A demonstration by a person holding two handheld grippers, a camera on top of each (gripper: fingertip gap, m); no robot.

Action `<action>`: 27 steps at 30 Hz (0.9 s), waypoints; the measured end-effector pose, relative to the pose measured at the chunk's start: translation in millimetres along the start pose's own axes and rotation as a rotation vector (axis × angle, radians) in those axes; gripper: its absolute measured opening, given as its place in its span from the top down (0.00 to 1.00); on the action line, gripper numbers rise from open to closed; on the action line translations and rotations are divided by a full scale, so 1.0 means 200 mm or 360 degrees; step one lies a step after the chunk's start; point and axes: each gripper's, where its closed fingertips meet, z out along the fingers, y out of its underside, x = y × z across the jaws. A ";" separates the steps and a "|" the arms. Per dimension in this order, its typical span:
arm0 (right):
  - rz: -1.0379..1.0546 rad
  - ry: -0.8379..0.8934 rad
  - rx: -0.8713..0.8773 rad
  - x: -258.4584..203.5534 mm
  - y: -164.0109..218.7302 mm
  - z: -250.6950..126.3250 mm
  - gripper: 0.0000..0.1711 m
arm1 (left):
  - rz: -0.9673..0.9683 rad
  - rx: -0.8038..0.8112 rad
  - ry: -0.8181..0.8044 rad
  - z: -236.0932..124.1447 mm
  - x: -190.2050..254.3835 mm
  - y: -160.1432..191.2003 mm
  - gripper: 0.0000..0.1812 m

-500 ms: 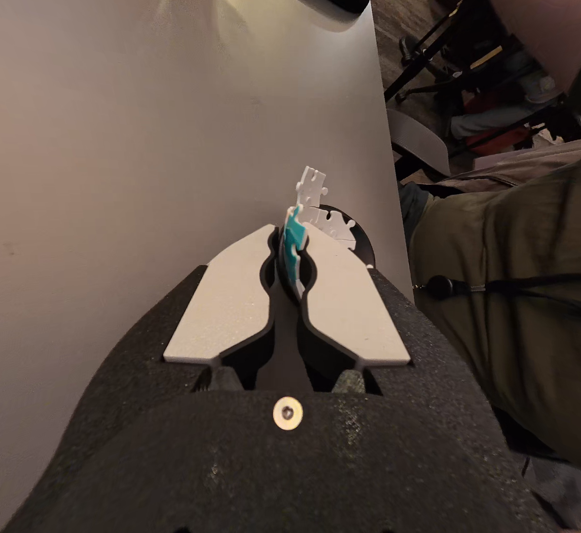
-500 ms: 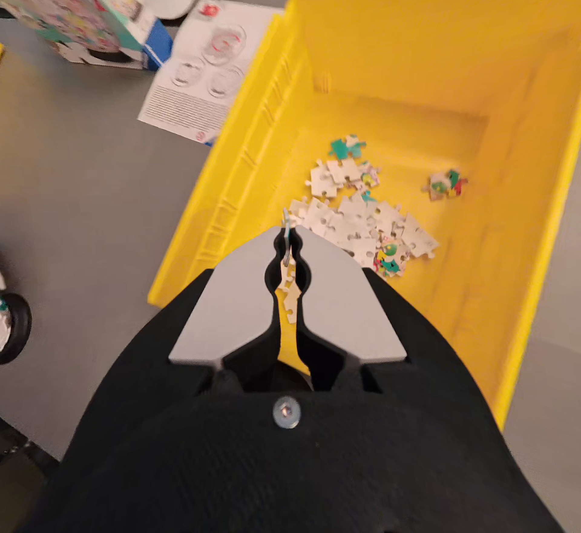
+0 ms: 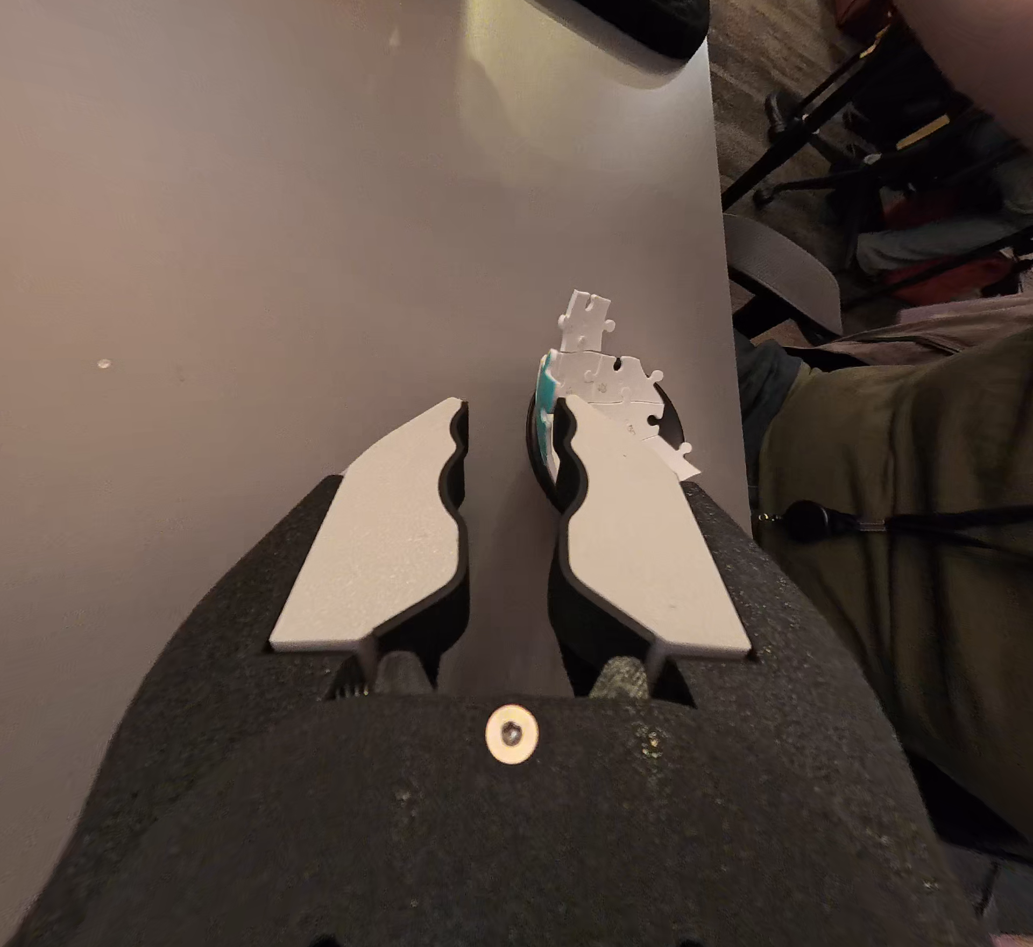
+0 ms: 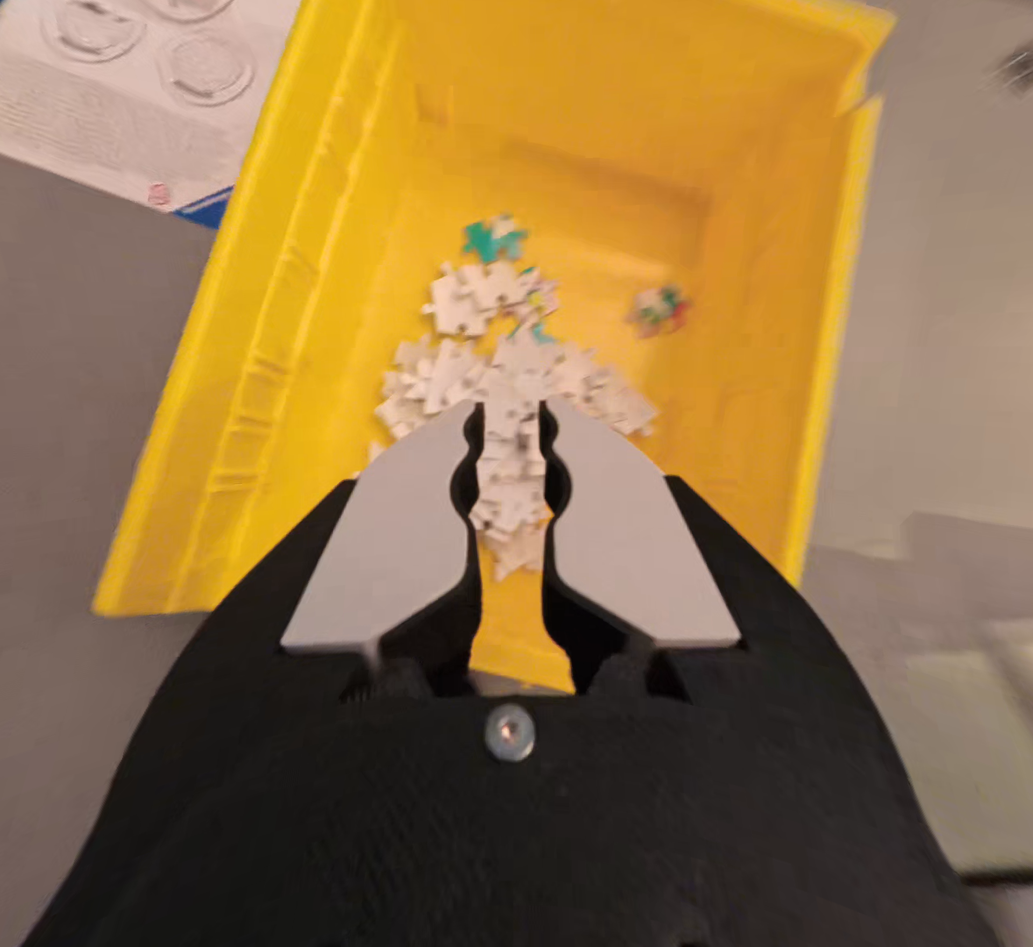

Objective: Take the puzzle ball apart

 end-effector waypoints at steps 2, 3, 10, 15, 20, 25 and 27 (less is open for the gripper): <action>0.0106 -0.0164 0.0000 -0.06 -0.01 0.03 0.88 | 0.0014 -0.0008 0.0010 0.00 0.01 0.00 0.84; 0.0107 -0.0227 0.0088 -0.12 -0.05 0.01 0.88 | 0.0020 -0.0020 0.0013 0.00 0.02 0.01 0.84; -0.0453 -0.1199 0.0463 -1.28 -0.09 -0.38 0.85 | -0.0043 -0.0125 0.0077 0.01 0.04 0.07 0.84; -0.0800 -0.1620 0.0233 -1.93 0.22 -0.35 0.84 | -0.0045 -0.0236 0.0061 0.01 0.04 0.13 0.84; -0.1122 -0.1545 0.0158 -2.16 0.35 -0.25 0.83 | -0.0173 -0.0303 0.0182 -0.02 0.07 0.18 0.85; -0.1123 -0.1566 -0.0019 -2.22 0.39 -0.17 0.88 | -0.0076 -0.0331 0.0118 0.02 0.05 0.18 0.93; -0.1159 -0.1494 -0.0059 -2.19 0.41 -0.12 0.97 | -0.0054 -0.0242 0.0057 0.01 0.02 0.13 0.92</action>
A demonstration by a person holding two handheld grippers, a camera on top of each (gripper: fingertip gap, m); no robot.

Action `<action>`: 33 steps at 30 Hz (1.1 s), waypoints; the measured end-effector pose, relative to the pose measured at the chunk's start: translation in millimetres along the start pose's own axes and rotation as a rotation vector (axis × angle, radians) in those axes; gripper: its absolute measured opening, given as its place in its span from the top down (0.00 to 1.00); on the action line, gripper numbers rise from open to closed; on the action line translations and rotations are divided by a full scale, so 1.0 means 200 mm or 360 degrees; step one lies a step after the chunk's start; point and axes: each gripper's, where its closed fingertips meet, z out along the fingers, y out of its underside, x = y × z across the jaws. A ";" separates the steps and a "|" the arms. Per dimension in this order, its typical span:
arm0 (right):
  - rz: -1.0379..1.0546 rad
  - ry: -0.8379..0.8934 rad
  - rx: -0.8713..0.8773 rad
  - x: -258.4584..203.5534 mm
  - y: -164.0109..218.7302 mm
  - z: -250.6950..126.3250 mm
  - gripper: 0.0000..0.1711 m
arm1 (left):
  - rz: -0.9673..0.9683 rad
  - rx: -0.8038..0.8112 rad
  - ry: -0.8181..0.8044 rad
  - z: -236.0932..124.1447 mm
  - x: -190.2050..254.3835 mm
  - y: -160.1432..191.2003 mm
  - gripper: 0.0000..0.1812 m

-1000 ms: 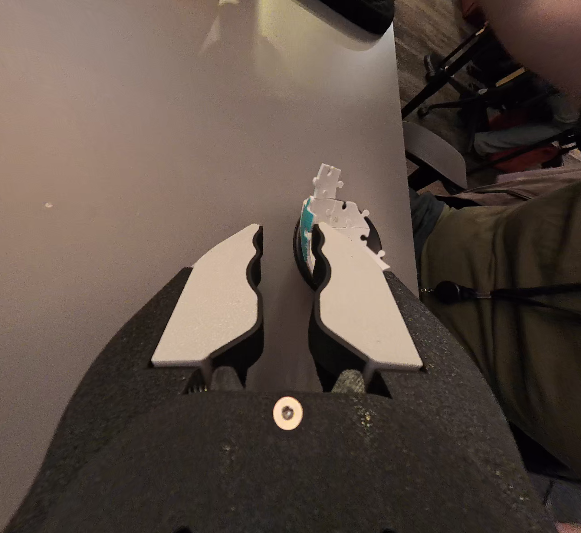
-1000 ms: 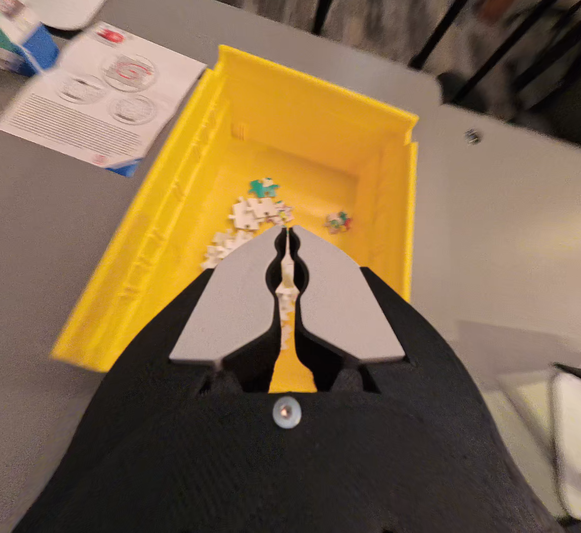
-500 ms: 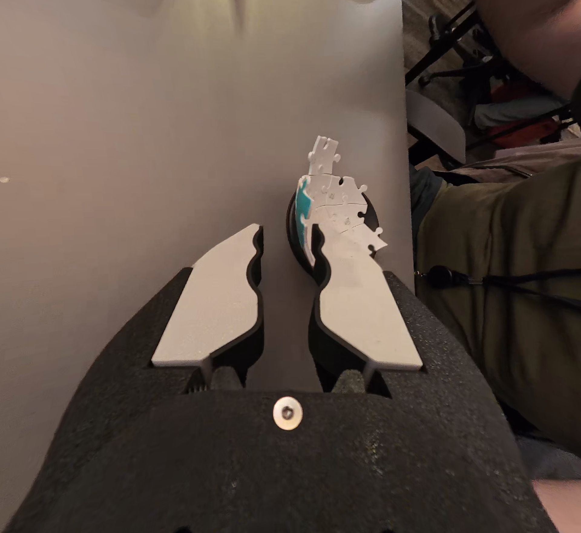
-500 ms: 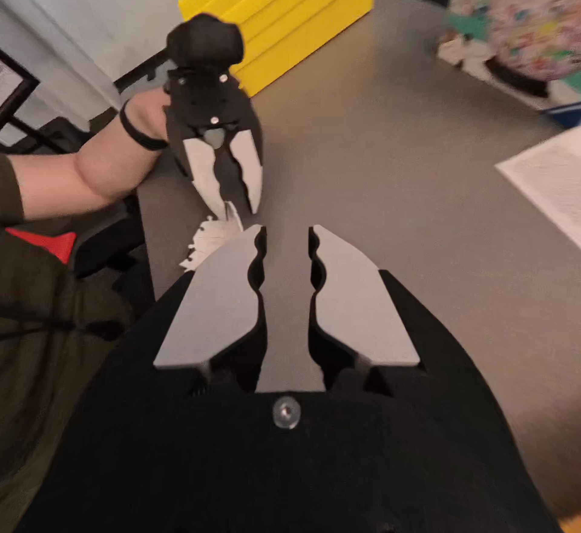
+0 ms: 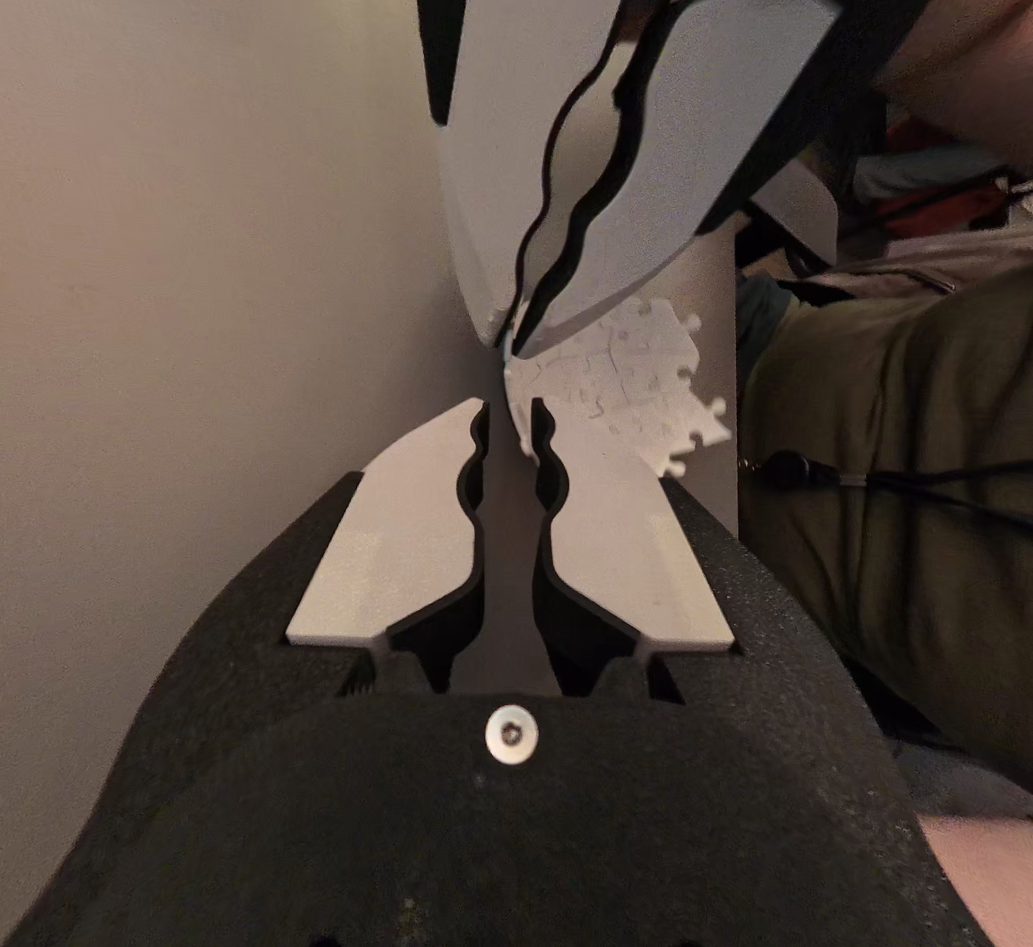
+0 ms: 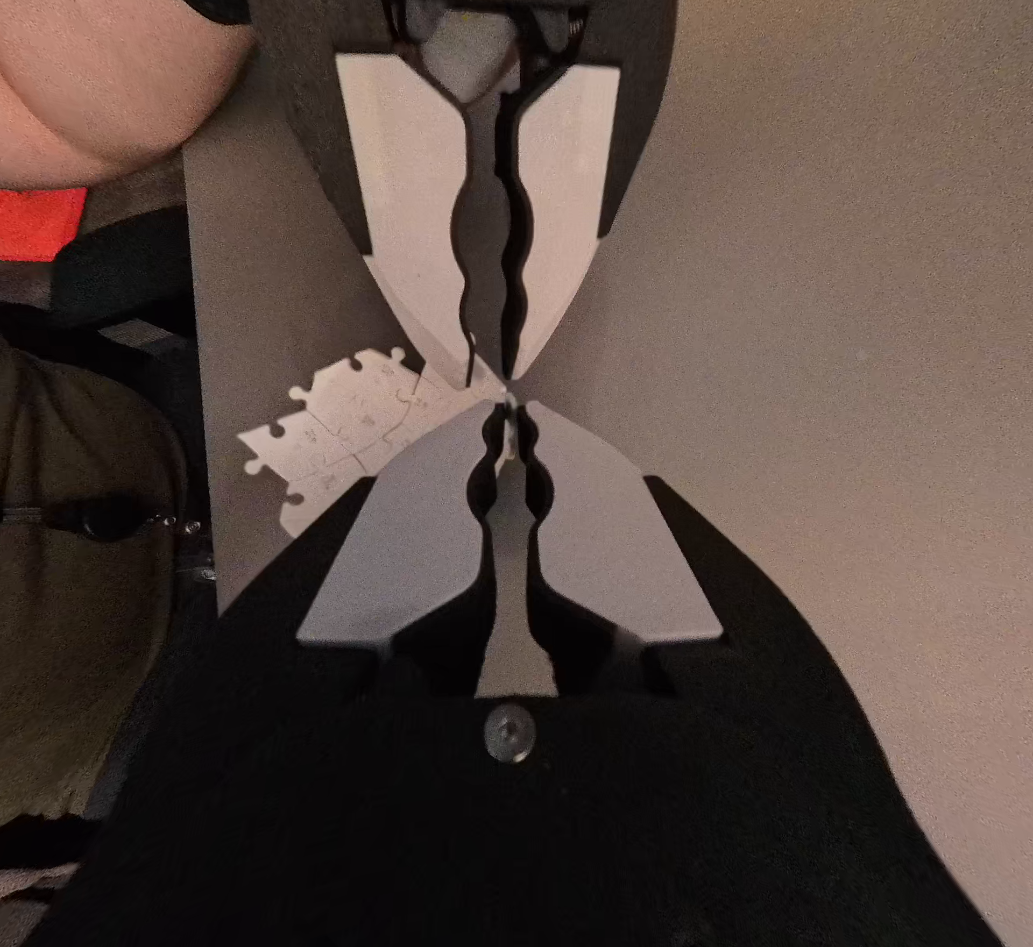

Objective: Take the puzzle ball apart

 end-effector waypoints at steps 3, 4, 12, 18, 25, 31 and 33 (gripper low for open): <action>0.0103 -0.0027 0.0097 0.00 0.01 -0.03 0.98 | -0.0031 0.0161 0.0018 -0.06 0.00 -0.07 0.87; 0.0138 0.0008 0.0128 0.01 0.01 -0.05 0.98 | -0.0064 0.0182 0.0052 -0.07 0.01 -0.07 0.84; 0.0278 0.0108 0.0294 0.06 0.05 -0.11 0.93 | -0.0167 -0.0033 0.0138 0.11 0.02 -0.01 0.97; 0.0265 0.0053 0.0222 0.05 0.06 -0.08 0.98 | -0.0141 0.0007 0.0129 0.11 0.01 -0.03 0.97; 0.0288 0.0059 0.0275 0.05 0.06 -0.06 0.98 | -0.0040 0.0086 0.0033 0.10 -0.01 -0.08 0.98; 0.0582 -0.0129 0.0341 0.06 0.05 -0.08 0.97 | 0.0110 0.0075 -0.0124 0.09 -0.01 -0.10 0.97; 0.0534 -0.0155 0.0351 0.05 0.05 -0.08 0.98 | 0.0074 0.0083 -0.0073 0.09 0.00 -0.10 0.98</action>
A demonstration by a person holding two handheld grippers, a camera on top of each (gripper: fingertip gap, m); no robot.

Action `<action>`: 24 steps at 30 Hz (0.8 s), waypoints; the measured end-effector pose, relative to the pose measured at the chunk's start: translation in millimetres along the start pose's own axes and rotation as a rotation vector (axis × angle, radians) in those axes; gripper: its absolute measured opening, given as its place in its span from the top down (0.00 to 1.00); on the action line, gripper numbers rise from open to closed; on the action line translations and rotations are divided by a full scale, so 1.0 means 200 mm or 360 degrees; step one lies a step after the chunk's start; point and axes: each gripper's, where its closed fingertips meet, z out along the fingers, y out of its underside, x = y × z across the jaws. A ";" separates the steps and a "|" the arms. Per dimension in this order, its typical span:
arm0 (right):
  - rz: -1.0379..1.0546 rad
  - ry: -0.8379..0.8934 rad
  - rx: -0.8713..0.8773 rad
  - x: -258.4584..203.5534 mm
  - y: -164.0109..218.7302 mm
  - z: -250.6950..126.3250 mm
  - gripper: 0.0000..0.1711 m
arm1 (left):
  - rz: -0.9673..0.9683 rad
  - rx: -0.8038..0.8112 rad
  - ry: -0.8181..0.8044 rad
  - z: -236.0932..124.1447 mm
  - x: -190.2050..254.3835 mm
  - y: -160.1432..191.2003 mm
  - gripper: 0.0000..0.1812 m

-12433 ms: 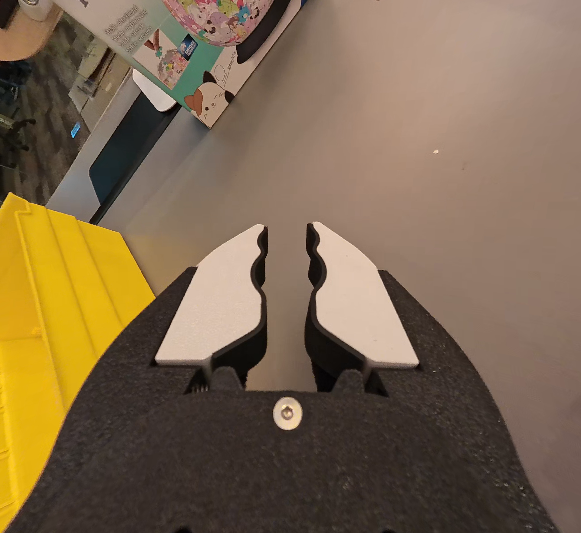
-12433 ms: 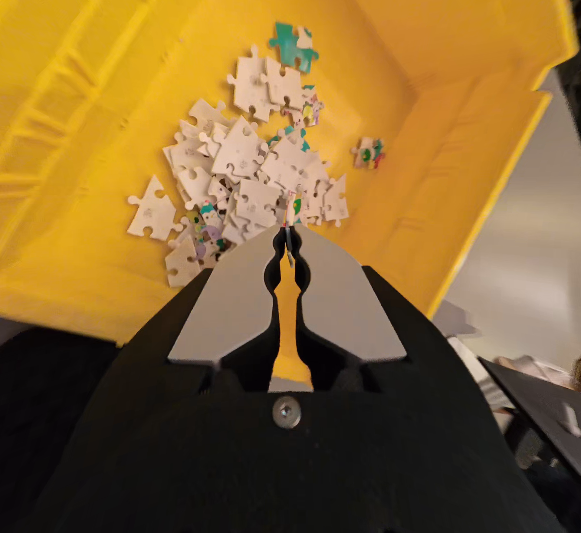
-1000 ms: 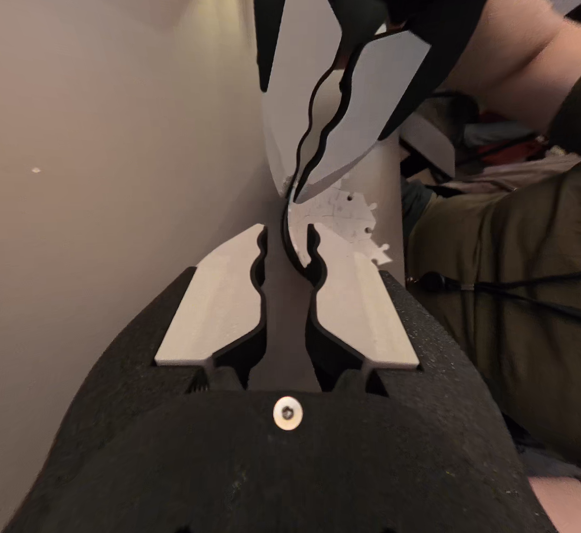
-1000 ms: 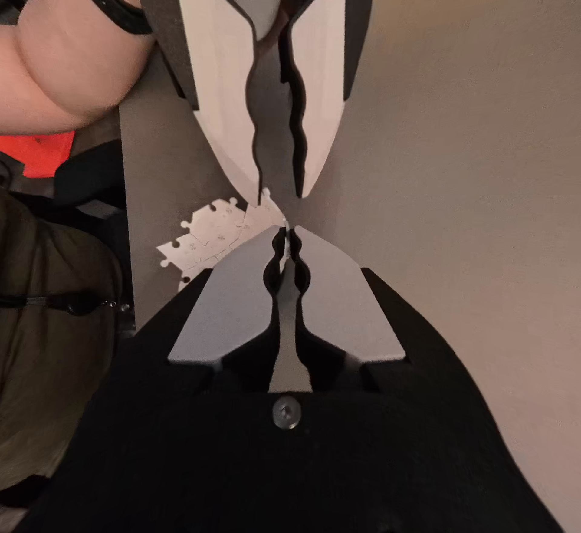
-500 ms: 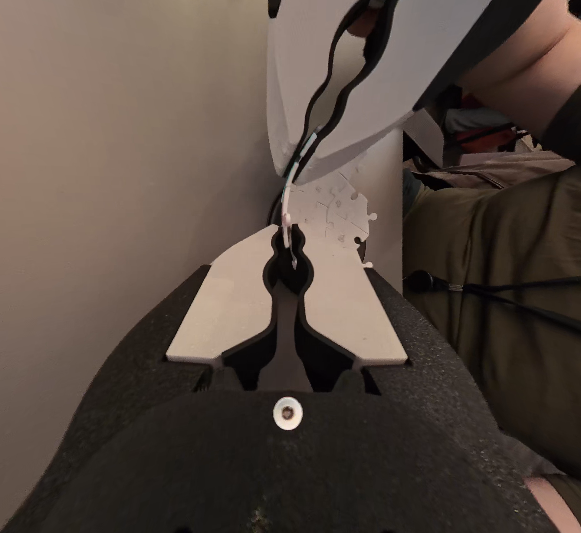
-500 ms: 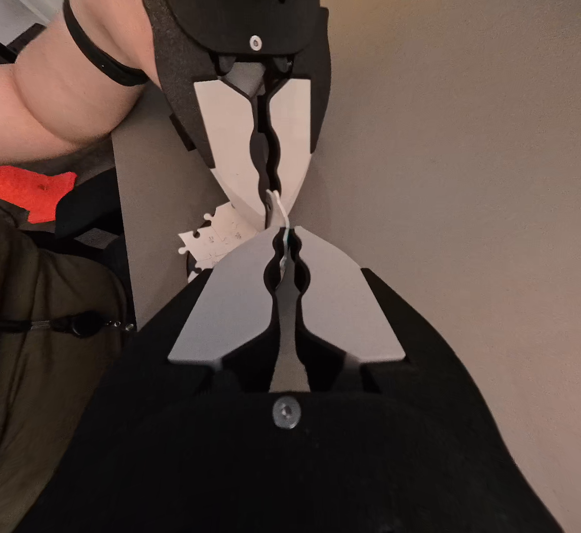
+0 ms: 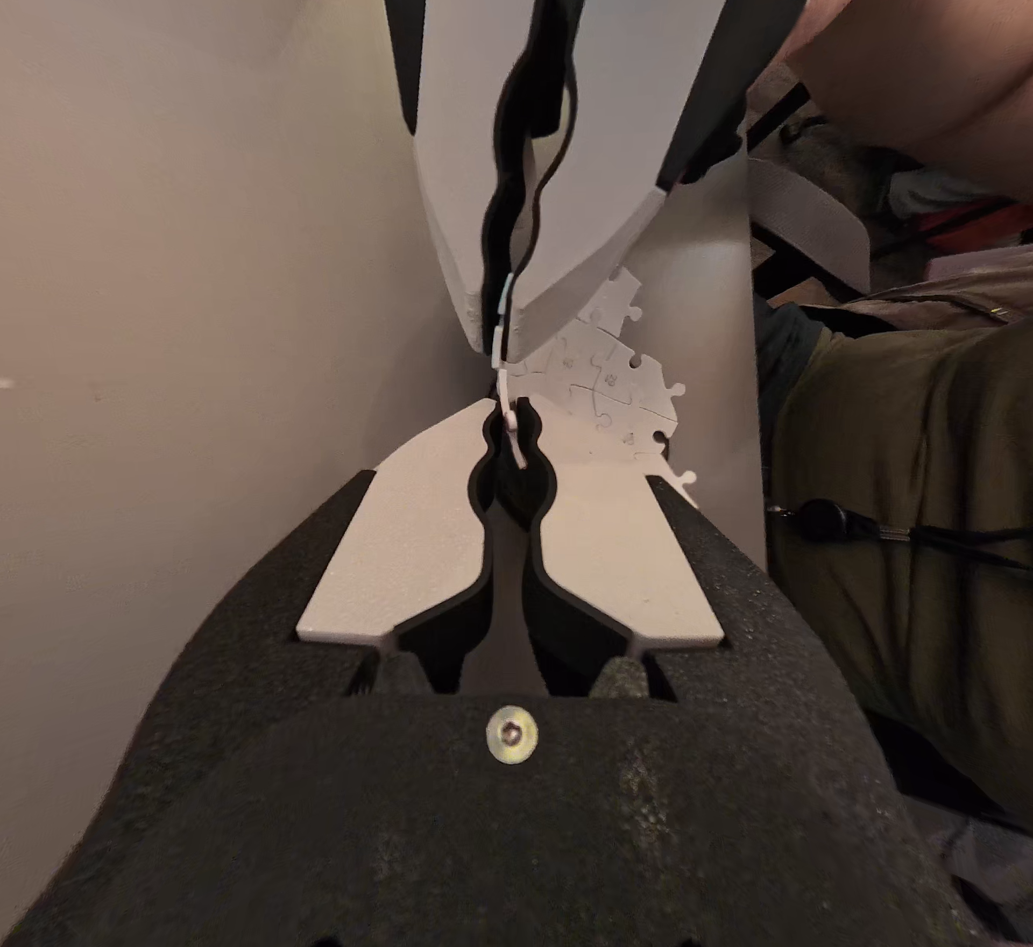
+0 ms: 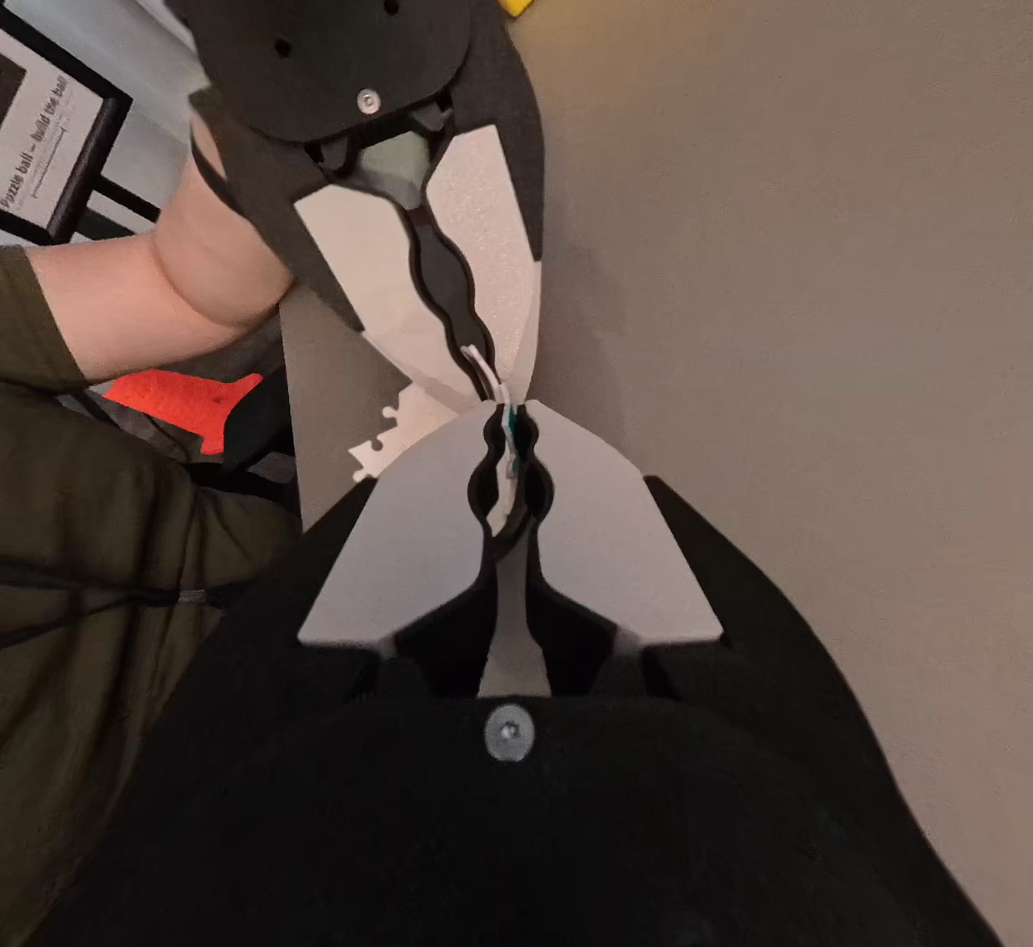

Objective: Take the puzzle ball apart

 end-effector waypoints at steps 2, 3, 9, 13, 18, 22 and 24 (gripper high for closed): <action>-0.0269 0.0003 -0.0002 -0.03 0.00 -0.01 0.98 | -0.0121 0.0016 0.0134 0.00 0.03 0.00 0.98; -0.0408 0.0022 0.0004 -0.04 0.01 -0.01 0.98 | -0.0175 0.0027 0.0198 -0.01 0.04 0.00 0.99; -0.0349 0.0064 0.0049 -0.01 -0.01 -0.01 0.98 | -0.0038 0.0033 0.0049 -0.02 0.01 -0.01 0.98; -0.0228 0.0140 -0.0006 0.03 0.00 0.01 0.98 | -0.0107 0.0005 -0.0016 -0.02 -0.04 0.01 0.97; -0.0169 0.0136 -0.0012 0.02 0.00 0.00 0.98 | -0.0046 0.0025 -0.0035 -0.05 -0.03 0.00 0.98; -0.0129 0.0157 -0.0032 0.04 0.02 0.00 0.98 | -0.0008 0.0007 -0.0058 -0.03 -0.04 0.01 0.98; -0.0025 0.0125 -0.0016 0.04 0.01 0.00 0.98 | 0.0055 0.0019 -0.0097 -0.04 -0.05 0.00 0.98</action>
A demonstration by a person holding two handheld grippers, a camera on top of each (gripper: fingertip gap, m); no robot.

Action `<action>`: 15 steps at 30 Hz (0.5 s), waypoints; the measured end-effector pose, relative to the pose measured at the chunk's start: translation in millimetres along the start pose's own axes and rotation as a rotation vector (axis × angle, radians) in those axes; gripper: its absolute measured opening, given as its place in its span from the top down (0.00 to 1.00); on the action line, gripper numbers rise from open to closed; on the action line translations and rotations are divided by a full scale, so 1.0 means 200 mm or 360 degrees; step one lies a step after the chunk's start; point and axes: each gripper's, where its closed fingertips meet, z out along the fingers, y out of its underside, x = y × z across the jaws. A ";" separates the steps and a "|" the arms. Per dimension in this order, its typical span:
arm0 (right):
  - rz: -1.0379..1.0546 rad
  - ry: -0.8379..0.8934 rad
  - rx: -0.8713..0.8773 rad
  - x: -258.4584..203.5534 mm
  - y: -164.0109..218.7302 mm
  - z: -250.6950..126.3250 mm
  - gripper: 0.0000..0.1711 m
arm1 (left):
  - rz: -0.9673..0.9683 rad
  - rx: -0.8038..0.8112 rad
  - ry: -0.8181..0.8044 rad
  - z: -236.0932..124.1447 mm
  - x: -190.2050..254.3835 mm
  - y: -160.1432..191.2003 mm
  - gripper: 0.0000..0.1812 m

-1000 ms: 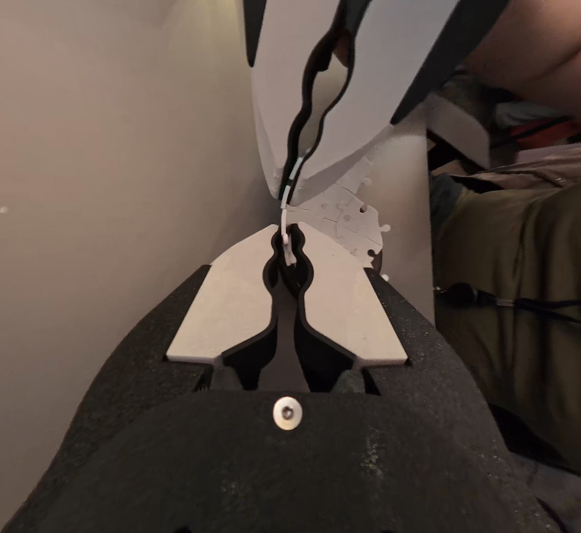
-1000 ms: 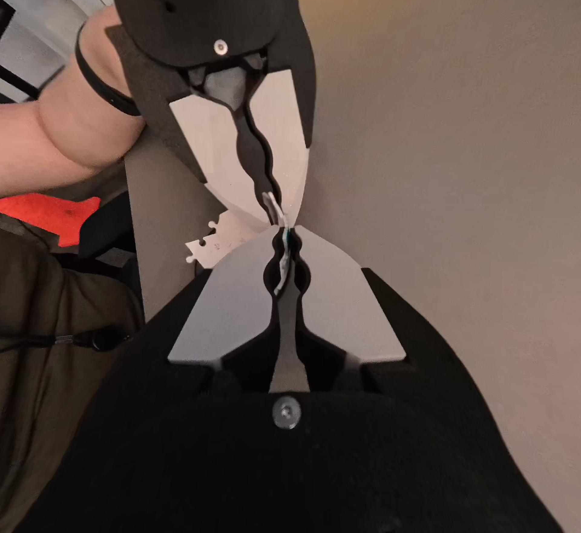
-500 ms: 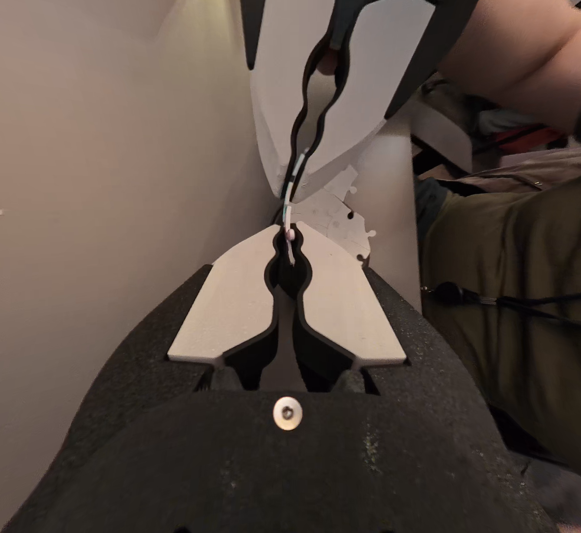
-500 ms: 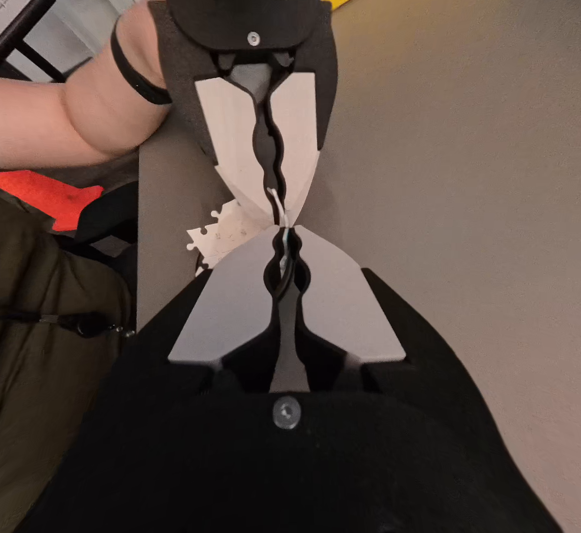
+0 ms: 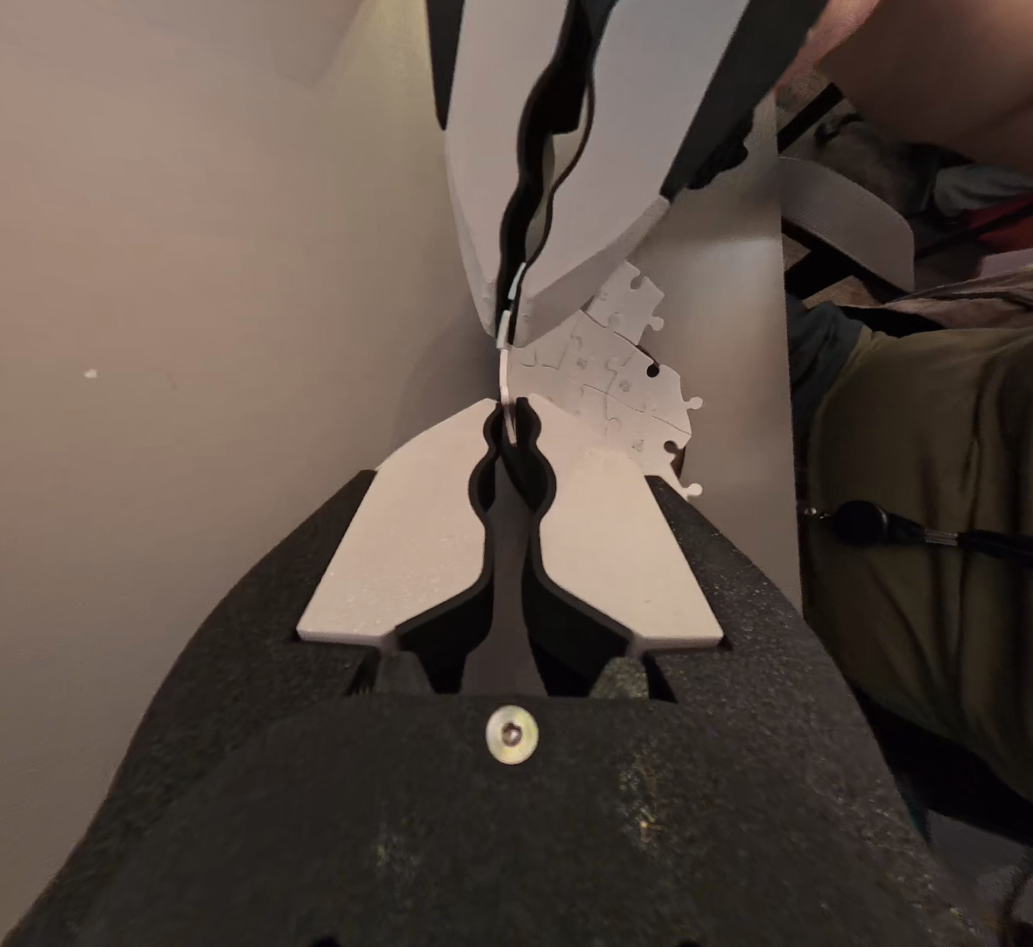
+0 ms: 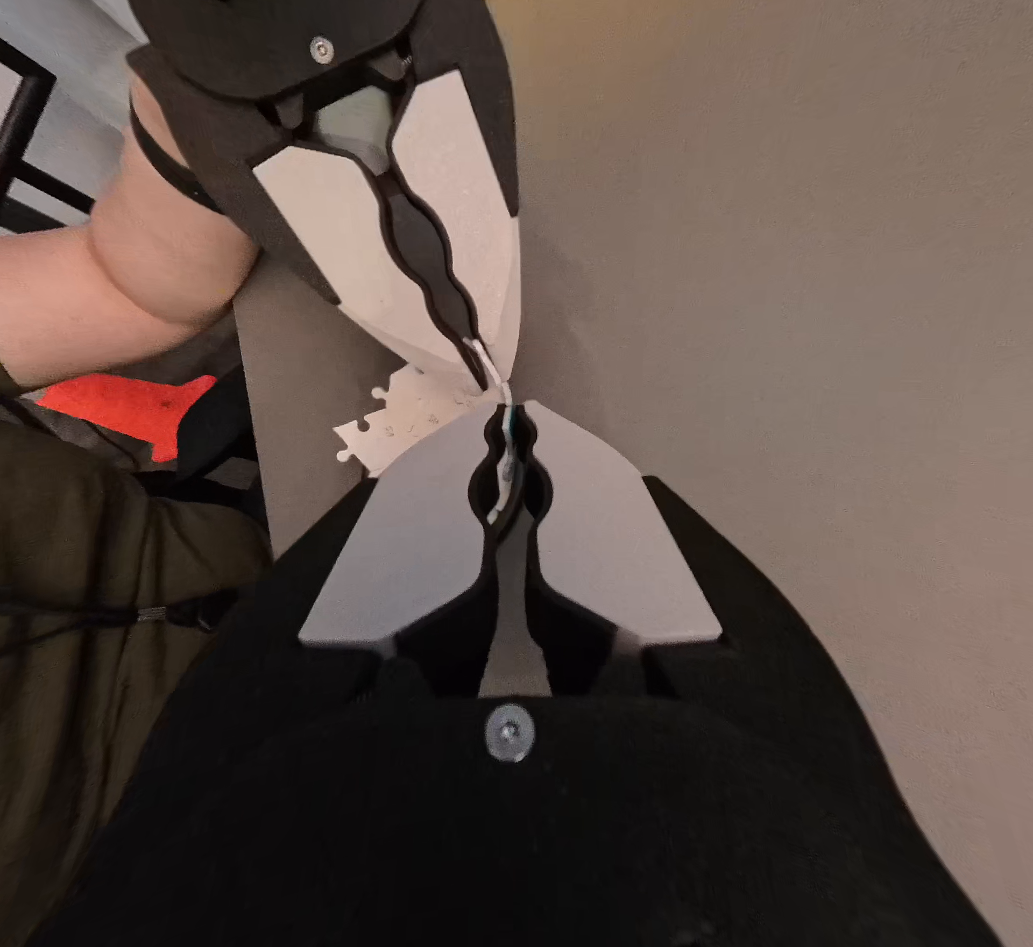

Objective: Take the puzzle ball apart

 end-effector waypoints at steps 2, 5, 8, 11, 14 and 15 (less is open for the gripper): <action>0.0070 -0.0056 -0.0038 -0.01 0.01 0.00 0.98 | 0.0062 -0.0020 -0.0012 0.00 0.01 0.00 0.98; 0.0140 -0.0100 -0.0066 -0.01 0.01 0.00 0.98 | 0.0099 -0.0017 -0.0028 0.00 0.01 0.00 0.98; 0.0265 -0.0099 -0.0099 0.03 0.02 -0.01 0.98 | 0.0159 0.0018 0.0007 -0.01 0.03 -0.01 0.98; 0.0292 -0.0144 -0.0047 0.07 0.01 -0.04 0.98 | 0.0175 0.0112 0.0156 -0.04 0.13 -0.06 0.99; 0.0238 -0.0228 0.0050 0.03 -0.04 -0.07 0.98 | 0.0063 0.0115 0.0102 -0.06 0.07 -0.06 0.99; 0.0207 -0.0207 0.0066 0.03 -0.04 -0.07 0.98 | 0.0026 0.0146 0.0118 -0.07 0.06 -0.07 0.99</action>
